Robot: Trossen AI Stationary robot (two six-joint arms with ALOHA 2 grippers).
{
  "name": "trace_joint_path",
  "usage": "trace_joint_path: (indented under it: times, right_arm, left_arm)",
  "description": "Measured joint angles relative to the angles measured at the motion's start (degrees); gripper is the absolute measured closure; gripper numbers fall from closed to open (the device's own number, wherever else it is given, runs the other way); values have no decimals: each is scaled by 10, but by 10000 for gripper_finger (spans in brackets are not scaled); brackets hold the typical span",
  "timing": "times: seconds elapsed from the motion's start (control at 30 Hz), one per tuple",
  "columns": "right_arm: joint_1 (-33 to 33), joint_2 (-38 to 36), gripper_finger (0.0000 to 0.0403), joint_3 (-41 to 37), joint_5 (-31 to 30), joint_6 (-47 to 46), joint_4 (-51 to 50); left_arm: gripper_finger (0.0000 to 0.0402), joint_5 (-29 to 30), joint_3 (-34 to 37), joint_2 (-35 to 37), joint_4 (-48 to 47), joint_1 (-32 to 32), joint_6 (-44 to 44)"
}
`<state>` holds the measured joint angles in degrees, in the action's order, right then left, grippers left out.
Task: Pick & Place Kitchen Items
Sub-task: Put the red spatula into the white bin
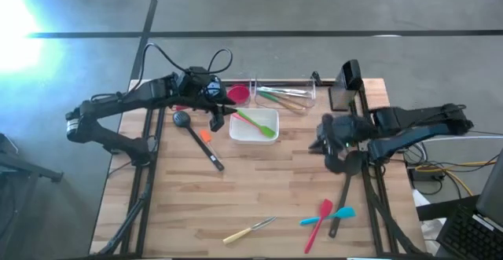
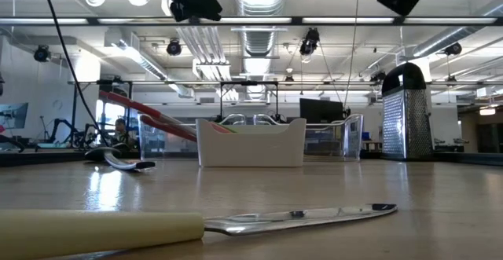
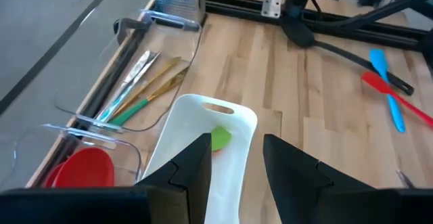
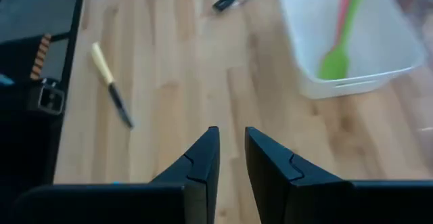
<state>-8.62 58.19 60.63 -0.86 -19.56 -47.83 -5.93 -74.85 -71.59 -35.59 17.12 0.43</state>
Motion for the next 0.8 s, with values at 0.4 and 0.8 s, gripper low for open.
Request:
trace_joint_path:
  times: [0.4, 0.8]
  right_arm:
    - [-229, 101, 351, 0, -67, -88, 0]
    - [-312, 214, 351, 0, -55, -141, -17]
  left_arm:
    - [264, -2, 67, -1, 47, 0, 10]
    - [264, -2, 86, -1, 78, 0, 21]
